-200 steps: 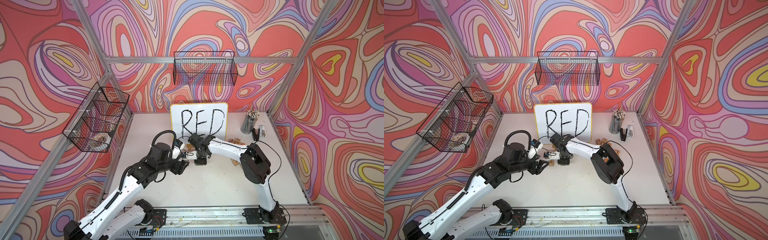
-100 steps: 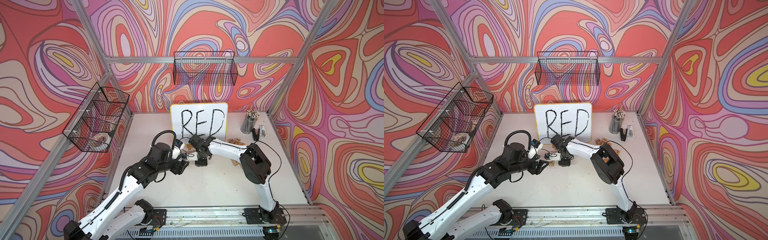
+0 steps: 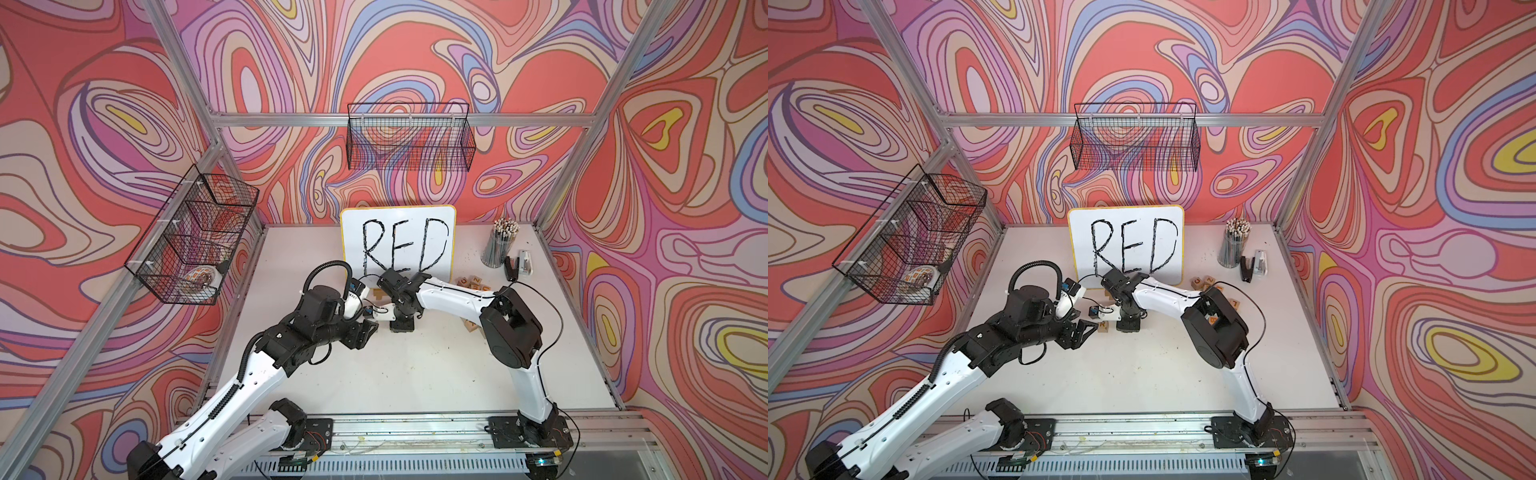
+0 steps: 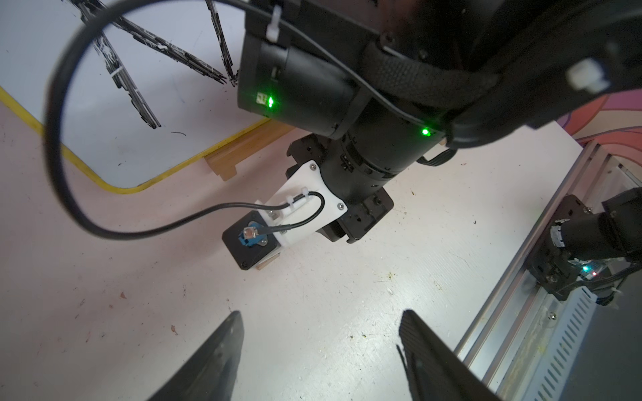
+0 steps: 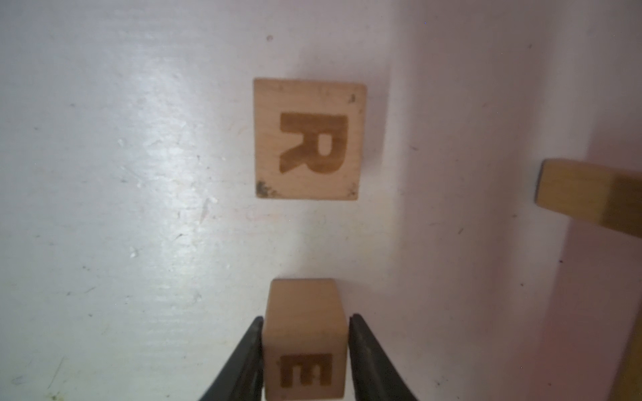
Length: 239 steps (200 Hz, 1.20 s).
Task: Assemble the uppercase word "red" with letter blocks
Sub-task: Place the letter block at the center of the board.
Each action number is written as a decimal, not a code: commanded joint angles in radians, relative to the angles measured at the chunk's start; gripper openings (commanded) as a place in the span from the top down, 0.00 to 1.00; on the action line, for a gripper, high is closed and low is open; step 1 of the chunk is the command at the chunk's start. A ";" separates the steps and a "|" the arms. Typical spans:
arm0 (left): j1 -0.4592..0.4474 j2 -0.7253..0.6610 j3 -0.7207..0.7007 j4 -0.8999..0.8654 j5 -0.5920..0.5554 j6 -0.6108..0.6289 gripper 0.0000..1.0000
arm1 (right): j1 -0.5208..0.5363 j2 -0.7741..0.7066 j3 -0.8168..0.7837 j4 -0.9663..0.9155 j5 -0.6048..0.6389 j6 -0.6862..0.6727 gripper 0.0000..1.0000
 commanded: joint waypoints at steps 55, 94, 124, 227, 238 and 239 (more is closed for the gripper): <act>-0.009 -0.015 -0.012 -0.016 -0.005 -0.003 0.26 | 0.005 -0.061 0.014 -0.039 -0.056 -0.001 0.58; -0.009 -0.018 -0.012 -0.015 -0.006 -0.001 0.26 | 0.006 -0.092 0.011 -0.042 -0.071 0.001 0.59; -0.009 -0.021 -0.012 -0.014 -0.006 0.000 0.26 | 0.006 -0.133 -0.001 -0.027 -0.065 0.010 0.60; -0.008 -0.018 -0.004 -0.007 0.012 0.011 0.26 | -0.020 -0.469 -0.267 0.210 0.123 0.435 0.65; -0.008 -0.015 -0.005 -0.006 0.016 0.010 0.26 | -0.022 -0.507 -0.307 0.225 0.151 0.494 0.66; -0.008 -0.016 -0.005 -0.005 0.016 0.010 0.26 | -0.023 -0.513 -0.310 0.227 0.154 0.501 0.66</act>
